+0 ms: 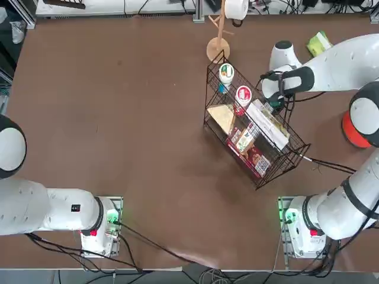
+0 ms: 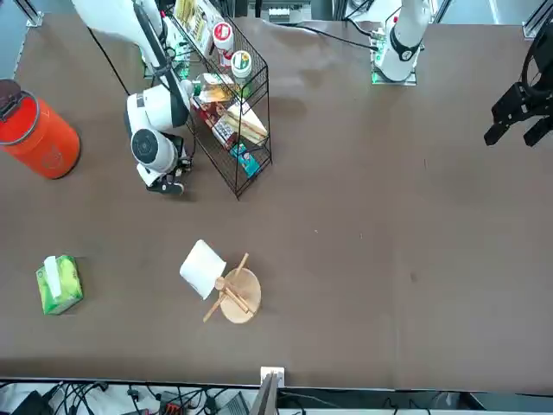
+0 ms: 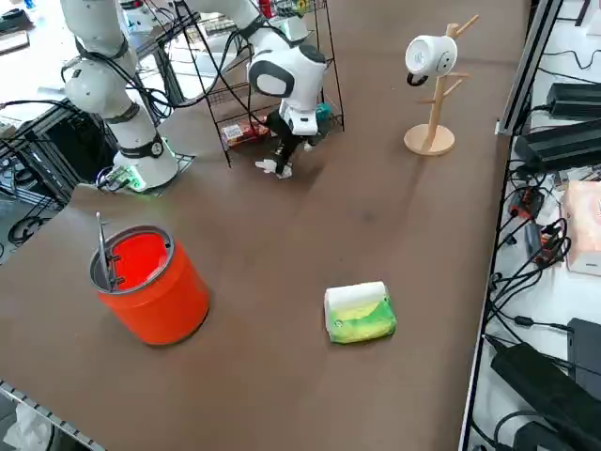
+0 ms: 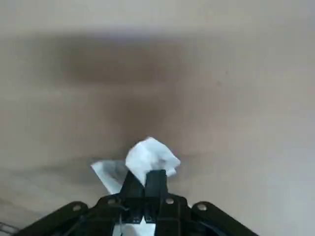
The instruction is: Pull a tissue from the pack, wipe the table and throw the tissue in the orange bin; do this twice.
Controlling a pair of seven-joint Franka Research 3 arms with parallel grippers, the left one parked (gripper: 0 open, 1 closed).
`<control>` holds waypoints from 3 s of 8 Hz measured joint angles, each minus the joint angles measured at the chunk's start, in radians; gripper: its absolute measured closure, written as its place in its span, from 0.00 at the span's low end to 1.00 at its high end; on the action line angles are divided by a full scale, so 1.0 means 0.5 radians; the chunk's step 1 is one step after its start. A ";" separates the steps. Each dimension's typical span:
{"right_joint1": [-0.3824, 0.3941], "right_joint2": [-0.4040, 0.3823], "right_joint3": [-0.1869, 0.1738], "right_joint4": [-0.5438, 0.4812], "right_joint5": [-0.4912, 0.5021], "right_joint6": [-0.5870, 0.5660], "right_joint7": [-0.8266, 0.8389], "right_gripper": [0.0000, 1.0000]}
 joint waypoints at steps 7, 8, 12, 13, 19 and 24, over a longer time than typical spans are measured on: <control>-0.070 0.037 0.007 0.098 0.011 -0.151 -0.061 0.97; -0.060 0.078 0.014 0.161 0.013 -0.151 -0.037 0.97; -0.042 0.143 0.019 0.355 0.027 -0.310 -0.018 0.97; -0.044 0.121 0.012 0.458 0.027 -0.505 -0.020 0.97; -0.232 -0.047 -0.071 0.874 -0.115 -1.301 -0.325 0.97; -0.275 -0.118 -0.253 1.174 -0.530 -1.837 -0.725 0.97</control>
